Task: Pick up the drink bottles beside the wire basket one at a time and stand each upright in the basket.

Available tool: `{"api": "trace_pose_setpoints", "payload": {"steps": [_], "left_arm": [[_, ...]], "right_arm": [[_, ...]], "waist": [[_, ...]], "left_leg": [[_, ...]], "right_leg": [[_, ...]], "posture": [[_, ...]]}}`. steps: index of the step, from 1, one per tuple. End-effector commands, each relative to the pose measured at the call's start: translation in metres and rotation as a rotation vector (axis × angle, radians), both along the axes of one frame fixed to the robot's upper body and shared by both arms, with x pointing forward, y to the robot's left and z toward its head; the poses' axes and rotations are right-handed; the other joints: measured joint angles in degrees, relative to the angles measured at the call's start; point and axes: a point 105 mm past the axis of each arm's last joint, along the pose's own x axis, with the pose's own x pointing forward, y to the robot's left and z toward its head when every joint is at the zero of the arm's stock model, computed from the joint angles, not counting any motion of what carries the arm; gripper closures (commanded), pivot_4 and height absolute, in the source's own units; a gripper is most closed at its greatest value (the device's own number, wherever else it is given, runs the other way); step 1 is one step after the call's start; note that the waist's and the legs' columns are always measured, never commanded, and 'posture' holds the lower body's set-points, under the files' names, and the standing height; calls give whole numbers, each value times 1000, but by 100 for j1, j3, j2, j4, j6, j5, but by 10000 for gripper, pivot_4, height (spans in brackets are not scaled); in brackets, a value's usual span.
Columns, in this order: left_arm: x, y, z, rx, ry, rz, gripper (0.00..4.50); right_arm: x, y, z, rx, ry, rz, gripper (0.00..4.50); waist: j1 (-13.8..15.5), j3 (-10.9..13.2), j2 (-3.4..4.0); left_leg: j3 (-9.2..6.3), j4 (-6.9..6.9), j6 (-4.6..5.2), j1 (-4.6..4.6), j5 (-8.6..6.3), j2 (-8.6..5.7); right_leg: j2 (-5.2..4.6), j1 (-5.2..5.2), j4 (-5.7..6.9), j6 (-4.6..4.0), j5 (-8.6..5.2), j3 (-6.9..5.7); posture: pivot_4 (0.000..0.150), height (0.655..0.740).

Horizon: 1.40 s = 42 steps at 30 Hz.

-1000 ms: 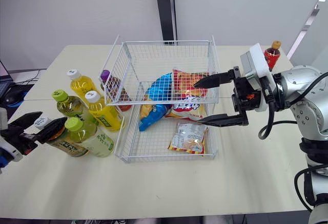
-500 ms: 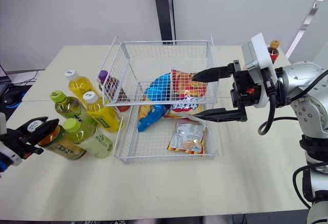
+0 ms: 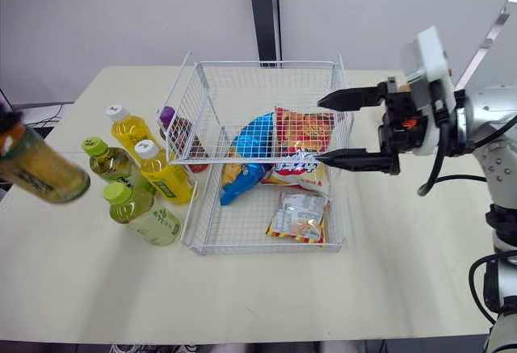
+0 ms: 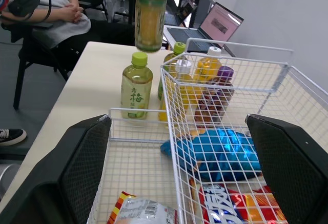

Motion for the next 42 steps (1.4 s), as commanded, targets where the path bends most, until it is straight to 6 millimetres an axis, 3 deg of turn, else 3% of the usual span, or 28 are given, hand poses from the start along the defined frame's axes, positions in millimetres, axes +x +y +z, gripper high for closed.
{"api": "trace_pose_setpoints", "payload": {"steps": [1, 4, 7, 12, 17, 22, 26, 35, 42], "left_arm": [[-2, -6, 38, -5, -79, -46, 31113], [4, -11, 63, -15, -131, -77, 31113], [19, -29, 92, -40, -225, -154, 31113], [53, -80, 130, -37, -272, -315, 31113], [78, -127, 143, -11, -245, -460, 31113], [115, -195, 129, 1, -204, -593, 31113], [135, -232, 116, -20, -185, -643, 31113], [168, -281, 84, -57, -161, -628, 31113], [174, -311, 65, -26, -135, -649, 31113]], "right_arm": [[-5, -8, 14, 26, -44, -45, 0], [-5, -13, 15, 35, -47, -88, 0], [-7, -19, 15, 45, -51, -132, 0], [-13, -27, 13, 66, -54, -194, 0], [-17, -33, 11, 93, -65, -254, 0], [-18, -42, 11, 118, -92, -338, 0], [-17, -44, 11, 149, -132, -401, 0], [-15, -38, 4, 214, -150, -491, 0], [-16, -36, -1, 207, -149, -506, 0]], "waist": [[-9, 3, 5], [-42, 4, 6], [-25, 15, -12], [60, 28, -35], [-17, 37, -29], [-51, 50, -30], [-91, 53, -30], [-108, 54, -32], [-68, 55, -33]], "left_leg": [[3, -2, 0, -2, 0, -5], [14, -2, 0, -13, 0, -4], [8, 6, 0, -31, 1, -2], [-5, 44, -2, -60, 2, -10], [-2, 92, 0, -88, 1, -12], [-3, 97, 1, -88, 1, -8], [6, 107, 1, -99, 0, -13], [16, 114, 2, -124, 2, -19], [16, 117, 2, -126, 2, -27]], "right_leg": [[0, -2, 3, 0, 0, 1], [3, -16, 8, 2, 1, 3], [21, -28, 19, 4, 2, -1], [32, -35, 41, 14, 7, -5], [30, -50, 53, 19, 8, 1], [31, -58, 74, 19, 7, 2], [23, -69, 83, 20, 8, 10], [11, -110, 104, 20, 8, 11], [4, -109, 104, 21, 9, 8]], "posture": [[1500, 7308], [1500, 7308], [1500, 7308], [1500, 7308], [1500, 7308], [1500, 7308], [1500, 7308], [1500, 7308], [1500, 7308]]}}
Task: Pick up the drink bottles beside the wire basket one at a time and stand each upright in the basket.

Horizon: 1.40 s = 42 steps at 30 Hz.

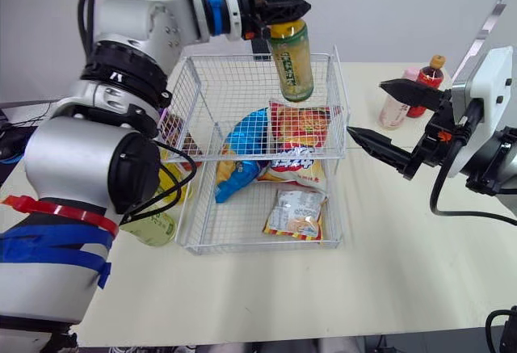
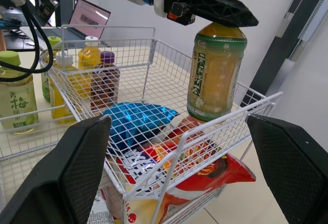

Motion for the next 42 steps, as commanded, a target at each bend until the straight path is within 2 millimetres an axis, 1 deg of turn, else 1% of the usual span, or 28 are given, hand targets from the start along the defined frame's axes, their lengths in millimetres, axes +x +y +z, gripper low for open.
{"api": "trace_pose_setpoints", "payload": {"steps": [1, 3, 6, 8, 9, 11, 15, 16, 20, 22, 24, 27, 29, 33, 36, 40, 41, 42], "left_arm": [[-15, -19, 27, -4, -103, -52, 31113], [-16, -25, 25, -5, -96, -70, 31113], [-18, -28, 26, -14, -86, -92, 31113], [-19, -29, 26, 4, -93, -94, 23776], [-20, -29, 27, 11, -96, -100, 21484], [-22, -27, 29, 16, -105, -107, 14891], [-28, -13, 42, 34, -141, -125, 2284], [-29, -10, 44, 33, -146, -127, 426], [-35, 7, 50, 63, -170, -137, 426], [-39, 24, 51, 82, -155, -149, 426], [-47, 49, 53, 90, -136, -148, 426], [-56, 79, 58, 76, -131, -102, 426], [-63, 102, 56, 89, -147, -48, 426], [-87, 145, 49, 76, -181, 16, 426], [-103, 182, 47, 40, -197, 133, 426], [-124, 232, 31, 52, -195, 336, 426], [-130, 249, 25, 52, -177, 401, 426], [-136, 262, 18, 64, -163, 449, 426]], "right_arm": [[-8, 1, 8, -4, -59, -2, 0], [-9, 0, 7, -5, -58, -9, 0], [-10, -2, 5, -9, -54, -19, 0], [-11, -3, 5, -10, -54, -24, 0], [-11, -4, 5, -10, -53, -26, 0], [-12, -5, 4, -11, -51, -29, 0], [-11, -5, 6, -19, -50, -31, 0], [-11, -5, 6, -20, -50, -31, 0], [-11, -4, 9, -34, -53, -25, 0], [-10, -3, 11, -48, -49, -14, 0], [-9, 0, 12, -70, -39, 17, 0], [-11, 5, 13, -102, -16, 84, 0], [-12, 10, 13, -132, -5, 138, 0], [-10, 17, 15, -164, 11, 232, 0], [-4, 20, 19, -167, 14, 274, 0], [4, 21, 21, -187, 17, 304, 0], [6, 22, 21, -192, 19, 318, 0], [7, 23, 21, -197, 21, 331, 0]], "waist": [[23, 0, 0], [40, 0, 0], [37, 0, 1], [28, 0, 1], [26, 0, 1], [28, 0, 1], [5, -1, 1], [-9, -1, 2], [-26, -1, 2], [-37, -1, 2], [-70, -1, 4], [-113, -1, 6], [-109, -1, 7], [-106, -1, 7], [-123, -1, 7], [-110, -1, 7], [-102, -1, 8], [-99, -1, 8]], "left_leg": [[0, 1, 0, 0, 0, -2], [0, 2, 0, 0, 0, -2], [1, 3, 0, 1, 0, -2], [1, 3, 0, 1, 1, -2], [0, 4, 0, 1, 1, -1], [0, 4, 0, 2, 1, -1], [1, 4, 0, 2, 1, -1], [1, 4, 0, 3, 1, -1], [-2, 6, 1, 4, 1, 0], [-1, 7, 1, 4, 1, 0], [-3, 6, 1, 4, 1, 1], [0, 5, 1, 10, 1, 11], [-6, 6, 1, 9, 2, 17], [-8, 13, 0, 10, 2, 19], [-9, 17, -1, 10, 3, 21], [-11, 18, -1, 11, 2, 21], [-10, 19, -1, 11, 2, 21], [-10, 20, -1, 11, 2, 22]], "right_leg": [[-2, 1, 0, 0, 0, 0], [-2, 2, 0, 1, 0, -1], [-2, 3, 0, 2, 1, 0], [-1, 2, 3, 2, 1, -1], [-1, 2, 4, 2, 1, -2], [0, 3, 5, 2, 1, -2], [0, 3, 6, 2, 1, -1], [0, 3, 7, 2, 1, -1], [2, 3, 13, 2, 1, -2], [2, 3, 14, 2, 1, -1], [3, 3, 14, 2, 0, -2], [13, 1, 19, 1, 0, 2], [21, 1, 21, 0, 0, 0], [21, 2, 26, 0, 0, 2], [21, -1, 29, -1, 1, 9], [21, -3, 33, -1, 0, 7], [21, -3, 35, -1, 0, 5], [21, -5, 36, -2, 0, 10]], "posture": [[1500, 7308], [1500, 7308], [1500, 7308], [1500, 7308], [1500, 7308], [1500, 7308], [1500, 7308], [1500, 7308], [1500, 7308], [1500, 7308], [1500, 7308], [1500, 7308], [1500, 7308], [1500, 7308], [1500, 7308], [1500, 7308], [1500, 7308], [1500, 7308]]}}
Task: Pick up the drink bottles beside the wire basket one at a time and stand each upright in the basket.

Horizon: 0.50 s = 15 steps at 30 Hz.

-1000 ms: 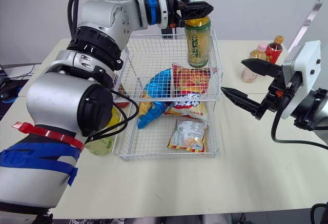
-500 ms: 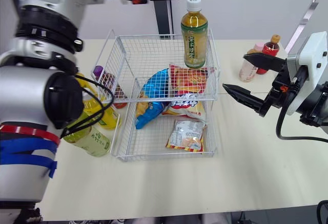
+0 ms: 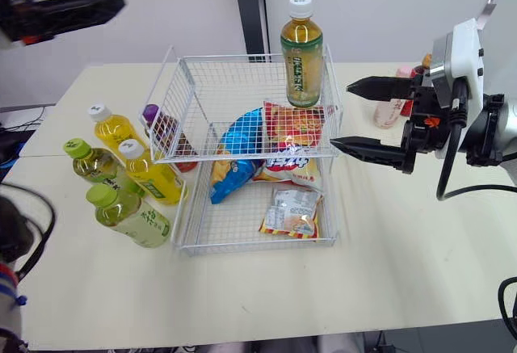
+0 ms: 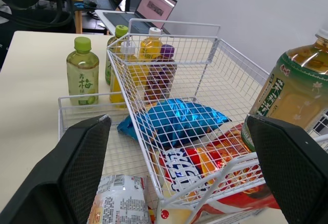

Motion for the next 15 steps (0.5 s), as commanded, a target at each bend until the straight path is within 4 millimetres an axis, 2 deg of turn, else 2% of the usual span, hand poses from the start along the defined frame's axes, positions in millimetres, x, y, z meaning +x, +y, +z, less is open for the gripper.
{"api": "trace_pose_setpoints", "payload": {"steps": [1, 5, 7, 11, 15], "left_arm": [[-29, 35, -1, 14, -36, 136, 426], [-53, 84, -41, 22, 52, 285, 426], [-64, 101, -58, -8, 70, 331, 426], [-80, 121, -98, -22, 121, 399, 426], [-96, 128, -138, -68, 180, 452, 426]], "right_arm": [[0, 2, 8, -14, -40, 43, 0], [4, 9, 11, -10, -41, 95, 0], [4, 14, 11, -18, -47, 124, 0], [1, 22, 10, -30, -56, 174, 0], [-2, 33, 7, -27, -72, 204, 0]], "waist": [[5, 0, 0], [25, -1, 3], [45, -1, 3], [86, -4, 1], [98, -6, -2]], "left_leg": [[-1, 1, 0, 0, 0, -1], [4, 1, 0, 6, 0, 1], [10, 0, -1, 8, 1, 4], [7, 0, -1, 8, 1, 6], [18, -1, -1, 16, 0, 4]], "right_leg": [[-1, 0, 4, 0, 0, -1], [-1, -12, 23, -2, -1, 17], [-2, -26, 41, -7, -2, 36], [-24, -27, 41, -7, -2, 35], [-32, -27, 45, -9, -1, 59]], "posture": [[1500, 7308], [1500, 7308], [1500, 7308], [1500, 7308], [1500, 7308]]}}
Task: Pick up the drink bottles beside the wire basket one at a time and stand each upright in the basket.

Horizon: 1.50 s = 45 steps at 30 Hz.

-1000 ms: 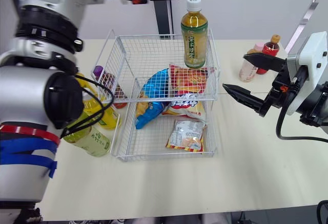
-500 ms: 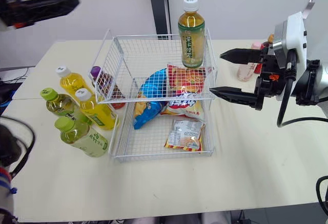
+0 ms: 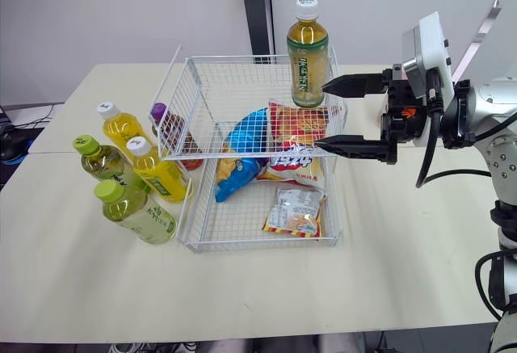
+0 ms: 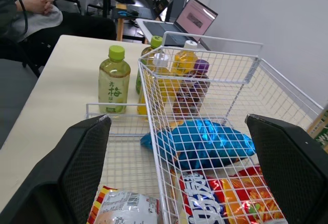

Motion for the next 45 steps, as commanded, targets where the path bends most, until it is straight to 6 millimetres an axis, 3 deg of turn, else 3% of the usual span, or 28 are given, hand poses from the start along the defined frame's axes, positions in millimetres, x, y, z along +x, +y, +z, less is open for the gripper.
{"api": "trace_pose_setpoints", "payload": {"steps": [1, 7, 14, 33, 45], "left_arm": [[-14, -1, -4, 27, -46, 35, 426], [-15, -6, -22, -17, -31, 87, 426], [-3, -16, -27, -42, -20, 78, 426], [71, -40, -20, -78, -56, 32, 426], [96, -47, -22, -90, -107, 37, 426]], "right_arm": [[-9, 10, 7, -2, -76, 31, 0], [-14, 27, 3, 44, -63, 54, 0], [-14, 30, -6, 41, -76, 13, 0], [-30, 33, -15, -16, -54, 19, 0], [-28, 31, -17, -33, -59, 10, 0]], "waist": [[3, -5, -8], [74, -7, -12], [80, -9, -15], [81, -9, -15], [78, -9, -15]], "left_leg": [[-2, 0, 0, 0, 0, 3], [-5, 0, -1, 2, 0, 3], [2, 0, 0, 10, 0, 3], [11, -6, 0, 18, 0, 2], [13, -7, 0, 17, 0, 1]], "right_leg": [[1, 0, -2, -1, 1, 8], [0, 0, -1, -6, 6, 14], [1, 2, 1, -6, 7, 20], [7, 3, 5, -5, 8, 8], [7, 2, 4, -5, 9, 9]], "posture": [[1500, 7308], [1500, 7308], [1500, 7308], [1500, 7308], [1500, 7308]]}}
